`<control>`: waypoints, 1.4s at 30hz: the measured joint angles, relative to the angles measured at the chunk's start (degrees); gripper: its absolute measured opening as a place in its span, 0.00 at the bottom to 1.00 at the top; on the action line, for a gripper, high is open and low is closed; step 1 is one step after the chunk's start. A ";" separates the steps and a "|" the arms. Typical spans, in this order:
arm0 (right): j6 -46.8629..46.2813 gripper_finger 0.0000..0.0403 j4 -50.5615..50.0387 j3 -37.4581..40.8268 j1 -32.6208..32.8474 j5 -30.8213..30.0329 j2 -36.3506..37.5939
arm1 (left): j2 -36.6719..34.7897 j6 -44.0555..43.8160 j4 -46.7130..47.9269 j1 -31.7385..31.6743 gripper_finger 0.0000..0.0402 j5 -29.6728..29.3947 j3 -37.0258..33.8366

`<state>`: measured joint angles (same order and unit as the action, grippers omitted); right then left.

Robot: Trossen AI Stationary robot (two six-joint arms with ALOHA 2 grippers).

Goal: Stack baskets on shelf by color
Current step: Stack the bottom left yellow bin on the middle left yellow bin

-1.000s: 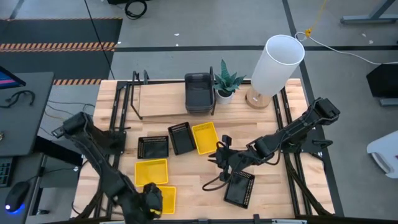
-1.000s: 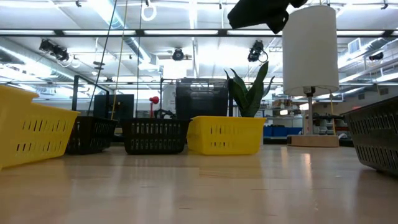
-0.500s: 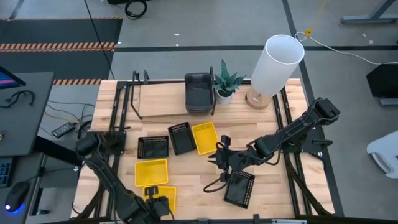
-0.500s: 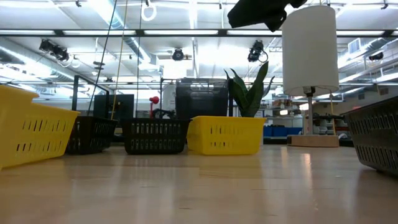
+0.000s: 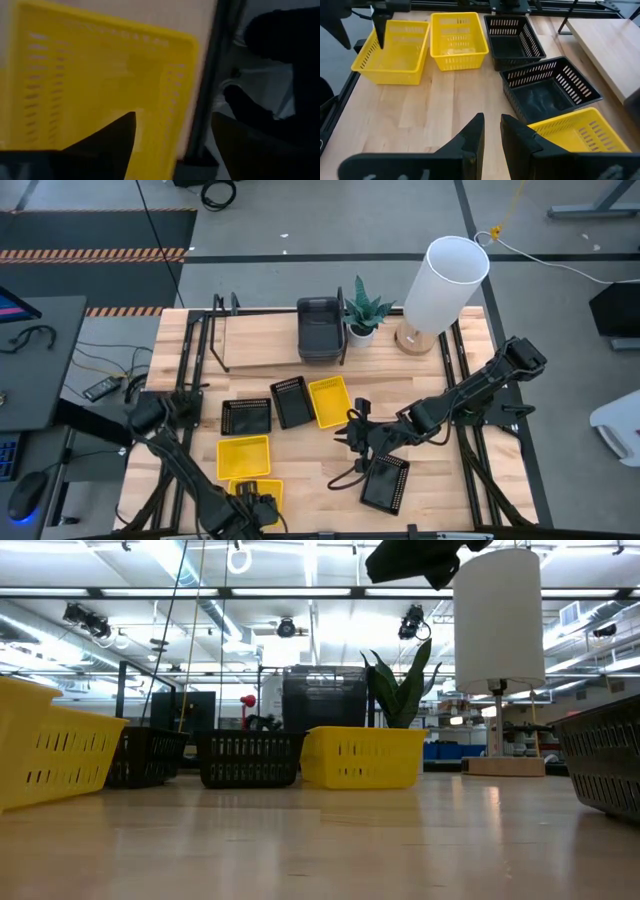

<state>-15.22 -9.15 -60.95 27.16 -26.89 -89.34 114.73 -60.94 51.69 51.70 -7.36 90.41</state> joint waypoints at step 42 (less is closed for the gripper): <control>-0.02 0.17 0.07 0.00 0.04 0.15 -0.04 | -6.68 1.61 10.40 0.89 0.02 5.60 -0.02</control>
<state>-15.25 -9.08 -60.95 27.20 -26.74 -89.38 108.05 -59.33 62.09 52.59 -1.76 90.39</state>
